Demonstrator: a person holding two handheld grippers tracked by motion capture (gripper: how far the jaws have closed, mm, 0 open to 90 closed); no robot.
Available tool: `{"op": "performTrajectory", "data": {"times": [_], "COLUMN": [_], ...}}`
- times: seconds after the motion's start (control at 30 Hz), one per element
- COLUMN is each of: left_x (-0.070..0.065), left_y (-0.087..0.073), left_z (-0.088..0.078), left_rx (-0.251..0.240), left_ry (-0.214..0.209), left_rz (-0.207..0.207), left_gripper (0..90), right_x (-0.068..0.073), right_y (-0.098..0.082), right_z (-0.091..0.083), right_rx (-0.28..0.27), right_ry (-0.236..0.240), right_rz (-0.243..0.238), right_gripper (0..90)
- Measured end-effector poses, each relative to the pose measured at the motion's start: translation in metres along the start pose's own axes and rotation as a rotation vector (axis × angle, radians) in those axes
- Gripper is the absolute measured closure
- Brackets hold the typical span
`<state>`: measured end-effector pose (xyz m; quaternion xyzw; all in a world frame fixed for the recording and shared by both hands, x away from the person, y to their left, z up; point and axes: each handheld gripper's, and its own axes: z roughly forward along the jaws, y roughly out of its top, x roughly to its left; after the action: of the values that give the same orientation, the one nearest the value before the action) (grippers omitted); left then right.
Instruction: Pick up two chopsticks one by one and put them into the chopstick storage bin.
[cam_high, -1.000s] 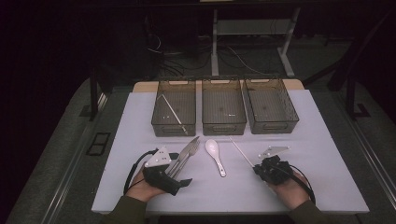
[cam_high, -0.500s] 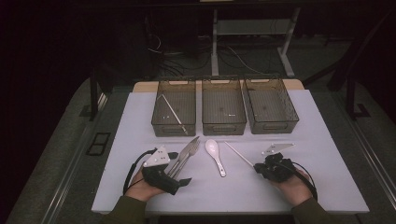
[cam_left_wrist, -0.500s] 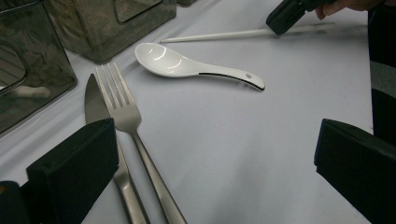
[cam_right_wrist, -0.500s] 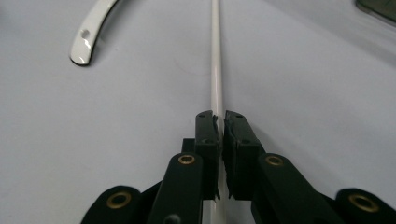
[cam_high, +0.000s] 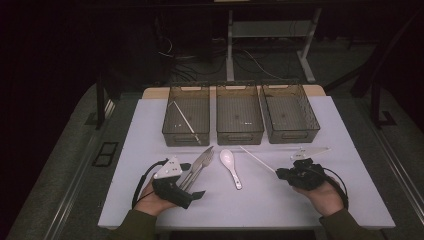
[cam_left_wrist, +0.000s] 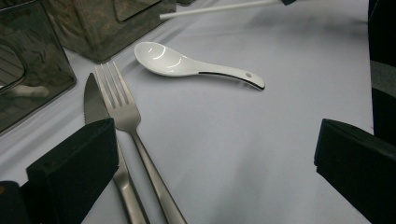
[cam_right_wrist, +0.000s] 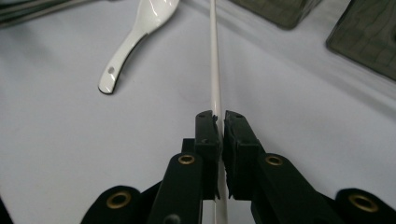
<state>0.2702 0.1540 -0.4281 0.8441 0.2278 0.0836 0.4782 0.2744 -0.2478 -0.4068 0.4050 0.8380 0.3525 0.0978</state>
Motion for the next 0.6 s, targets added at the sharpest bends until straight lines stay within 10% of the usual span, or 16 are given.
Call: {"op": "performTrajectory", "data": {"times": [0.6], "left_x": [0.001], "left_y": [0.000], "left_z": [0.001], "left_rx": [0.001], "left_ry": [0.001], "left_rz": [-0.009], "left_gripper": [0.0], "right_x": [-0.002], "right_y": [0.043], "right_z": [-0.004], "right_rx": [-0.078], "right_ry": [0.050], "right_rz": [-0.012], "right_gripper": [84.5]}}
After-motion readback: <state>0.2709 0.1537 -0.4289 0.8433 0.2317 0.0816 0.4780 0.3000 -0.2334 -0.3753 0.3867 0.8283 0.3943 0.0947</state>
